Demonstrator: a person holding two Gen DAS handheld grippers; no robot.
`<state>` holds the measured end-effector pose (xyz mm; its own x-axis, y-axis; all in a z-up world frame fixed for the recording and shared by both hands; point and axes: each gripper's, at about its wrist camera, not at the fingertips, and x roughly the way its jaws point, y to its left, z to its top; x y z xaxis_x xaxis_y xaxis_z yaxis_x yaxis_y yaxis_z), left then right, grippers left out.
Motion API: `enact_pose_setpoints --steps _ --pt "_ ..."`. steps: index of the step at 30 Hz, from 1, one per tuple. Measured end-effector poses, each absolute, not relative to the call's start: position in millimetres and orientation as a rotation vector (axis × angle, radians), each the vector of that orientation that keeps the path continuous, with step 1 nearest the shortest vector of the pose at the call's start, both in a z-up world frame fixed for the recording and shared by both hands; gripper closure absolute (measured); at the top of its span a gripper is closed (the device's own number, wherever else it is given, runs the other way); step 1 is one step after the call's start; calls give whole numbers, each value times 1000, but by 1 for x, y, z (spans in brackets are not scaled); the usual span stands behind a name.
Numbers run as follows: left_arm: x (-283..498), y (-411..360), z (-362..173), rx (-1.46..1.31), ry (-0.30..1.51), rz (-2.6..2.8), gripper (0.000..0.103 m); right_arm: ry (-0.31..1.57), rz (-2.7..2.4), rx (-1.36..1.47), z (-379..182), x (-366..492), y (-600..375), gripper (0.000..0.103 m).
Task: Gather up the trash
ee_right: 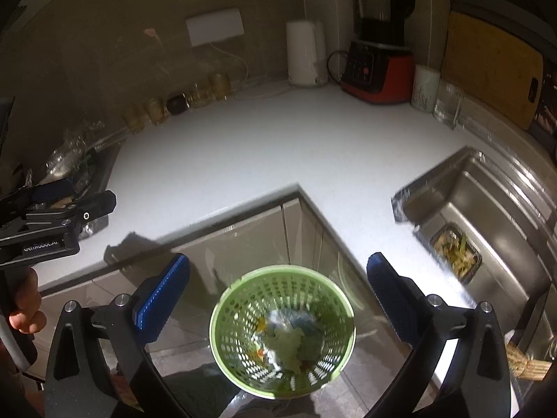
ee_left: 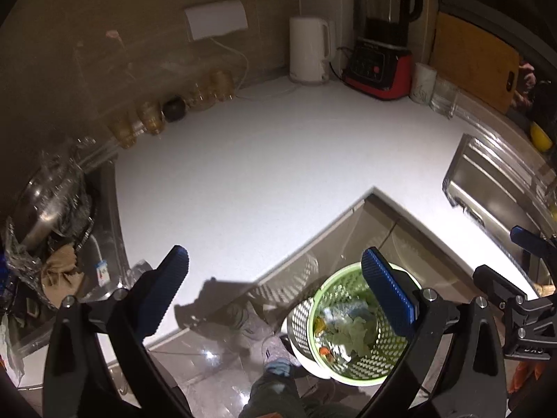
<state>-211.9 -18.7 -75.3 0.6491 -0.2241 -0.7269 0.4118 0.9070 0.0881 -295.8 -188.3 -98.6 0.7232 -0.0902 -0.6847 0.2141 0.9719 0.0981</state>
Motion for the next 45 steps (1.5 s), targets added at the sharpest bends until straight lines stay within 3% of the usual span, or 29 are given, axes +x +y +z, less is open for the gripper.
enact_pose_setpoints --steps 16,45 --pt "-211 -10 61 124 476 -182 8 400 -194 35 67 -279 -182 2" --pt "-205 -8 62 98 507 -164 8 395 -168 80 73 -276 -184 2"
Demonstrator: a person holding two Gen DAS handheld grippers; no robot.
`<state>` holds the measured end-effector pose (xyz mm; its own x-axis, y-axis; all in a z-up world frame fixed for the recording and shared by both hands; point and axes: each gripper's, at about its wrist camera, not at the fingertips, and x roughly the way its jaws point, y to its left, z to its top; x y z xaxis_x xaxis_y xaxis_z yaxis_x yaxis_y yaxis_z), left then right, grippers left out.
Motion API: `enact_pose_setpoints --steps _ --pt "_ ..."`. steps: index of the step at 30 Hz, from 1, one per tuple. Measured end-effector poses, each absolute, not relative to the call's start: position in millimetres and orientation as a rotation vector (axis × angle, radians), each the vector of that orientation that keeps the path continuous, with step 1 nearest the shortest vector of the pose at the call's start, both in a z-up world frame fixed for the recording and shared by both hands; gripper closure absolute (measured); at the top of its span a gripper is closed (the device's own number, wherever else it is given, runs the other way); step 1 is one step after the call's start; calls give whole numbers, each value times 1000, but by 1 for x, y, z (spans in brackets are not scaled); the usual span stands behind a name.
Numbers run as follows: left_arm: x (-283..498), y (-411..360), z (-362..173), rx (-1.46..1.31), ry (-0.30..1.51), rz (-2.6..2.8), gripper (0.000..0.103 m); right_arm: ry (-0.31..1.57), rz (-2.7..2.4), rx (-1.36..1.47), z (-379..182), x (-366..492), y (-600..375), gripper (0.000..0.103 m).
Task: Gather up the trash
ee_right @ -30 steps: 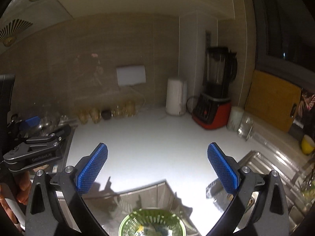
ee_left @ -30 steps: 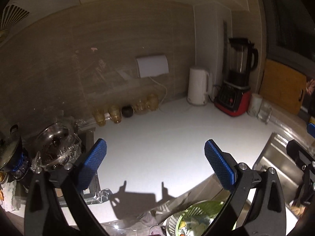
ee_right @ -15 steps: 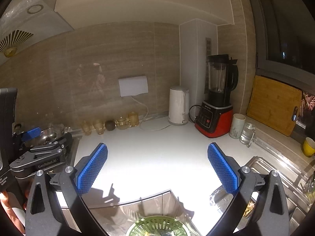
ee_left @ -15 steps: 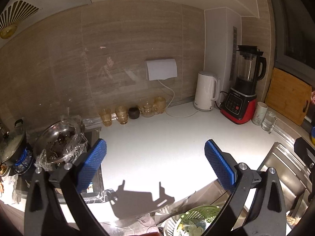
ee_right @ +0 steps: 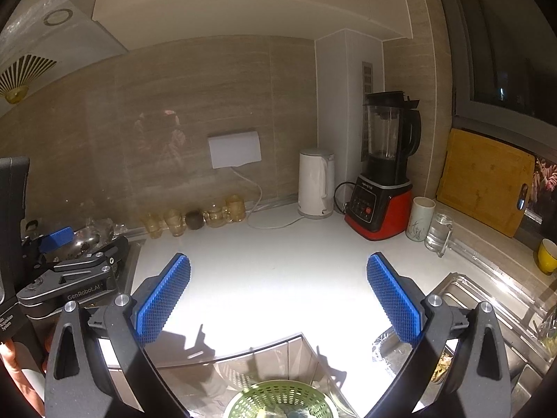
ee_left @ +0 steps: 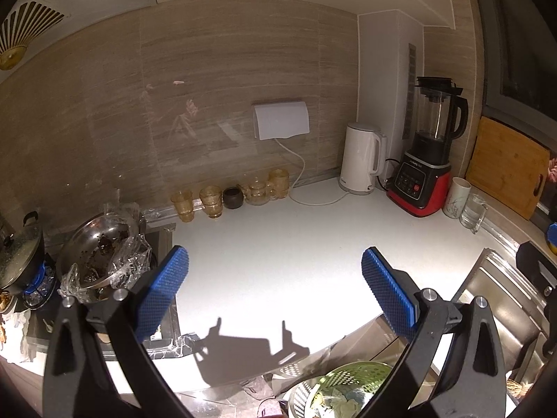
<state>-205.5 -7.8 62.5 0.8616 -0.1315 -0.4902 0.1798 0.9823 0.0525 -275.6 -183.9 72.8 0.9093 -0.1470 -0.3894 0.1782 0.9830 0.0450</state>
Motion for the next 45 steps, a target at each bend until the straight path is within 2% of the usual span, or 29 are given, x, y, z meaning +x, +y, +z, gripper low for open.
enact_pose_setpoints --steps 45 --pt "-190 -11 57 104 529 -236 8 430 -180 85 63 -269 -187 2"
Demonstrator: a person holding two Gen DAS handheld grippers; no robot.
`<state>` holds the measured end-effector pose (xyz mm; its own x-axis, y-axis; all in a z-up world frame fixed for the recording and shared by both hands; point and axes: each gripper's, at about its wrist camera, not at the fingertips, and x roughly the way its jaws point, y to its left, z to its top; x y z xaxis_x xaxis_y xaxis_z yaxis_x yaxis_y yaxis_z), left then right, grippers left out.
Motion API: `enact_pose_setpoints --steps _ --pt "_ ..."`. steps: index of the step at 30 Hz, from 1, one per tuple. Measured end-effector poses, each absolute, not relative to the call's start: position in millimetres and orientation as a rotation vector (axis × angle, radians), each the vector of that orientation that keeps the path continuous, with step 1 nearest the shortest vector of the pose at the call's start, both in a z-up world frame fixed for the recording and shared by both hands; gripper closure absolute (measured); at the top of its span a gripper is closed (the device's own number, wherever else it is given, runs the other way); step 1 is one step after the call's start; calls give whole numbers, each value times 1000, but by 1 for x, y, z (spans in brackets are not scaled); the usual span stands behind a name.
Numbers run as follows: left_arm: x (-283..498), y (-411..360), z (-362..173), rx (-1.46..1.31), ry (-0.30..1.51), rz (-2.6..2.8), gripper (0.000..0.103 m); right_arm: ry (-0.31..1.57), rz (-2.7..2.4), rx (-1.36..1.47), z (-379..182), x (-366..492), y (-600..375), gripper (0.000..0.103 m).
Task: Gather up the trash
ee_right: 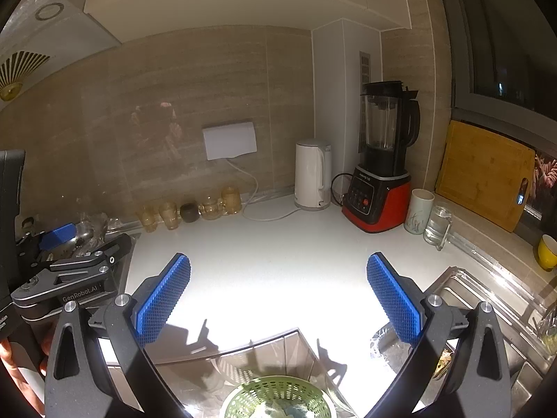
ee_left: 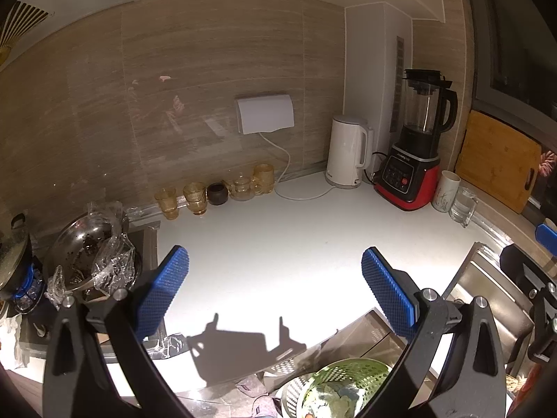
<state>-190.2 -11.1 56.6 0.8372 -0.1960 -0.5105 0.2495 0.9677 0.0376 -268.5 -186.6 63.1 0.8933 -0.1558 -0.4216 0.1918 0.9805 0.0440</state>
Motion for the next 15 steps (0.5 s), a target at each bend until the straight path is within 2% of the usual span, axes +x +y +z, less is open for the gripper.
enact_pose_setpoints --steps 15 --pt "-184 -18 53 122 535 -266 8 445 -184 91 61 -262 -187 2"
